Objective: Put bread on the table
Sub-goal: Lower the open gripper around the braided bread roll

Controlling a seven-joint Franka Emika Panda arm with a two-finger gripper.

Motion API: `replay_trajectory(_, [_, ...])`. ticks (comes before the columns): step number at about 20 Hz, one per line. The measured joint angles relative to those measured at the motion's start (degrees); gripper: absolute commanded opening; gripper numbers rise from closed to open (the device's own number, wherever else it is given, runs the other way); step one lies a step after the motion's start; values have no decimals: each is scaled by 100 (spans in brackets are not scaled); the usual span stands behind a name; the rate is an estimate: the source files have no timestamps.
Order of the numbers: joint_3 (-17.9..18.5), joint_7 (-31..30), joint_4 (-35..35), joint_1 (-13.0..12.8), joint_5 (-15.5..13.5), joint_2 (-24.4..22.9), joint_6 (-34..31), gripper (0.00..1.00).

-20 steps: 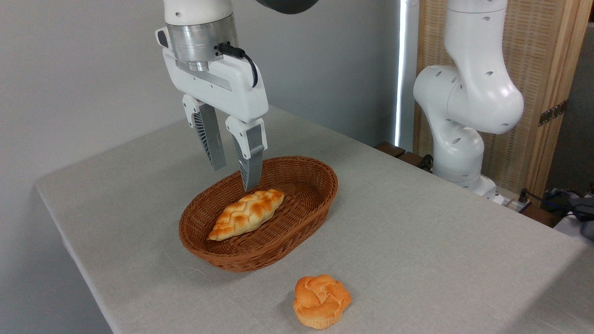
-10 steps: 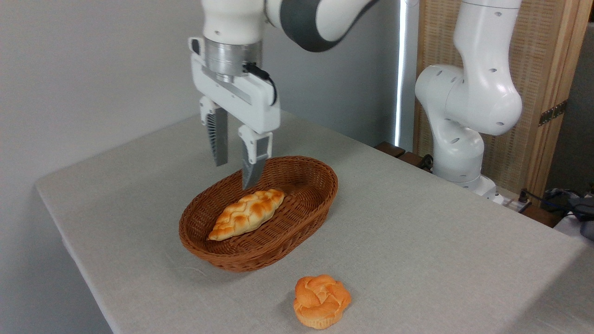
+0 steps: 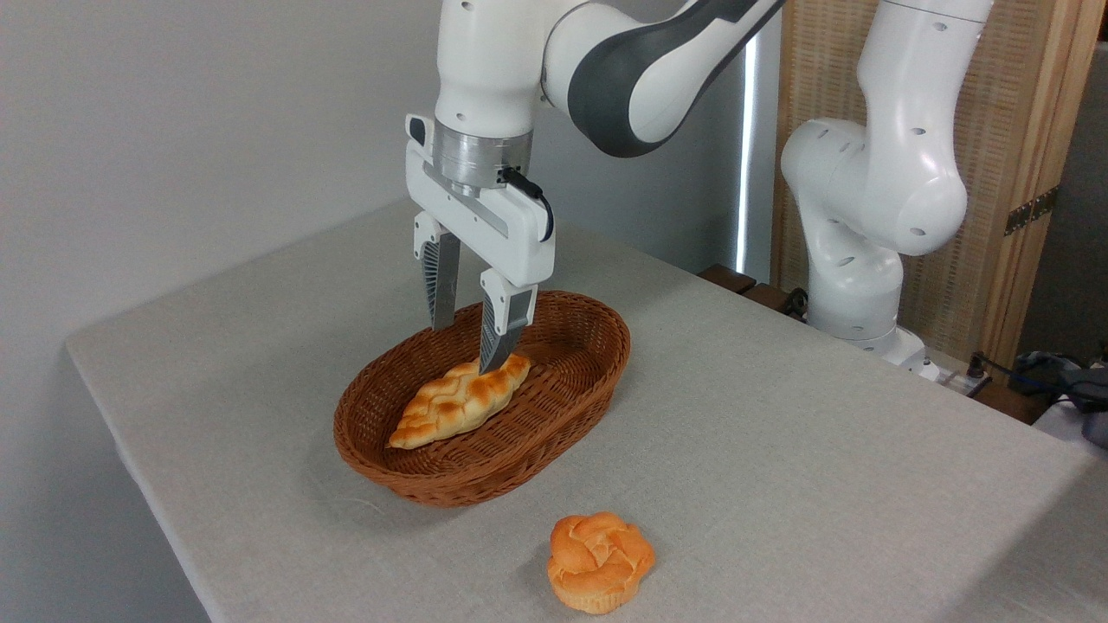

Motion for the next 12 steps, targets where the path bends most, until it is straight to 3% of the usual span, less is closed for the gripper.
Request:
replay_trajectory(6, [5, 129, -35, -6, 0, 295, 28, 100])
replay_trajectory(12, [5, 186, -38, -12, 0, 660, 487, 100])
